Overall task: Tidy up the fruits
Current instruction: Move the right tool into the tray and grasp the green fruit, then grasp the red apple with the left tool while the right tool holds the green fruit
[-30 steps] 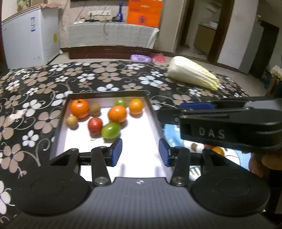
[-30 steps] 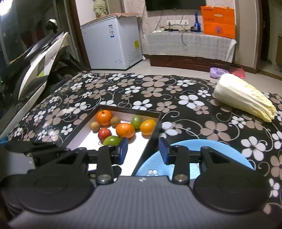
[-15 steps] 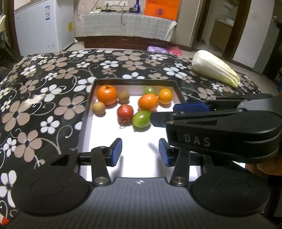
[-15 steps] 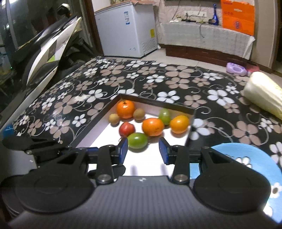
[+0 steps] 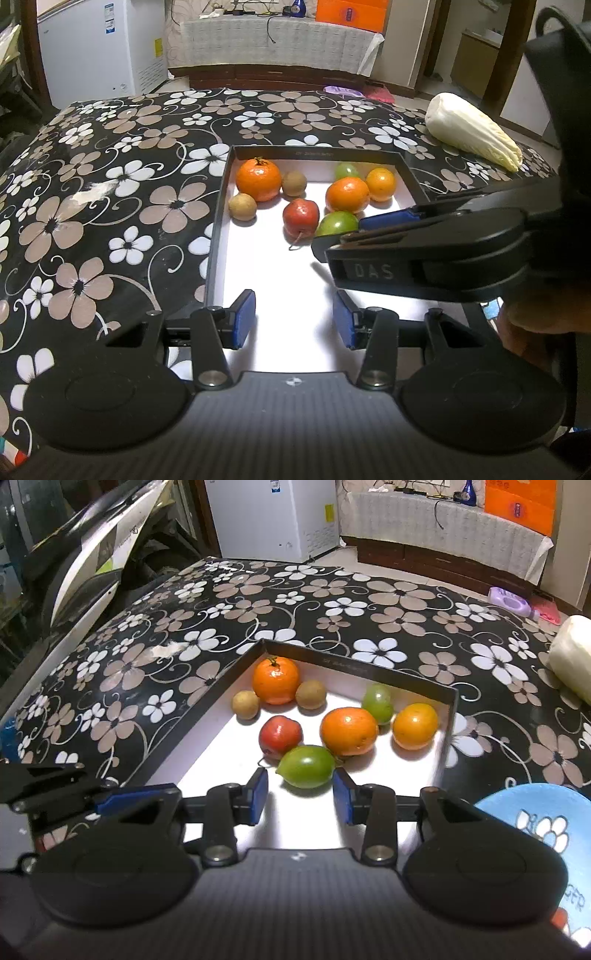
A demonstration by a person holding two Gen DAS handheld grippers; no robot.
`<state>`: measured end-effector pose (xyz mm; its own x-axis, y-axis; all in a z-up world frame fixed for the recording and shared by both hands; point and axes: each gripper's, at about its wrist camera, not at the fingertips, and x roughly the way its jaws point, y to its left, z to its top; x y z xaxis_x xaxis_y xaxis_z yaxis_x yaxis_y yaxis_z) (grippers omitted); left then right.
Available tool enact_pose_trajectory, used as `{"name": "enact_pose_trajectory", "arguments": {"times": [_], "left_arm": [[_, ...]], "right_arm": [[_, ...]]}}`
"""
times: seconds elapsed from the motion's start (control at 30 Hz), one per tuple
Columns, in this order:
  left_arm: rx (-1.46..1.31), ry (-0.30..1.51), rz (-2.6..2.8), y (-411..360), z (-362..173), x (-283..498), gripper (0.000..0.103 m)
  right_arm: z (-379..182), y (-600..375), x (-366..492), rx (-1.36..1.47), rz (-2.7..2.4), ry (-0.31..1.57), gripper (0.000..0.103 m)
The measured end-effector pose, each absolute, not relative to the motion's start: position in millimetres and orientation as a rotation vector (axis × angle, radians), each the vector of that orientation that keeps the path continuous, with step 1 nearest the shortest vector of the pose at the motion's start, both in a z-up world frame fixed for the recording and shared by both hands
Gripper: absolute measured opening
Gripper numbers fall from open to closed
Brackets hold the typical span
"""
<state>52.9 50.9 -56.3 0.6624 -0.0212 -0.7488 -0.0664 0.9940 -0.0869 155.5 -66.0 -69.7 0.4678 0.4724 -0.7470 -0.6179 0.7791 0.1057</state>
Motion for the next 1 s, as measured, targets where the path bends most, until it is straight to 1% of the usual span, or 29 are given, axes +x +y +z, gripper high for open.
{"name": "enact_pose_trajectory", "arguments": {"times": [0.1, 0.27, 0.37, 0.43, 0.83, 1.0], "left_arm": [[-0.108, 0.842, 0.030, 52.9, -55.9, 52.8, 0.058], [-0.111, 0.841, 0.023, 54.4, -56.2, 54.5, 0.058], [-0.116, 0.845, 0.025, 53.7, -56.6, 57.8, 0.058], [-0.115, 0.842, 0.023, 52.8, -56.9, 59.8, 0.058], [-0.128, 0.852, 0.006, 46.8, -61.7, 83.2, 0.058], [-0.088, 0.842, 0.007, 37.2, -61.9, 97.0, 0.058]], "right_arm": [[-71.8, -58.9, 157.0, -0.222, 0.651, 0.845, 0.044], [-77.5, -51.1, 160.3, -0.270, 0.615, 0.848, 0.044], [-77.0, -50.6, 160.6, -0.280, 0.613, 0.845, 0.041], [-76.1, -52.4, 159.6, -0.280, 0.621, 0.845, 0.036], [-49.7, -89.3, 149.6, -0.178, 0.624, 0.799, 0.035], [-40.8, -102.8, 146.4, -0.144, 0.627, 0.776, 0.035]]}}
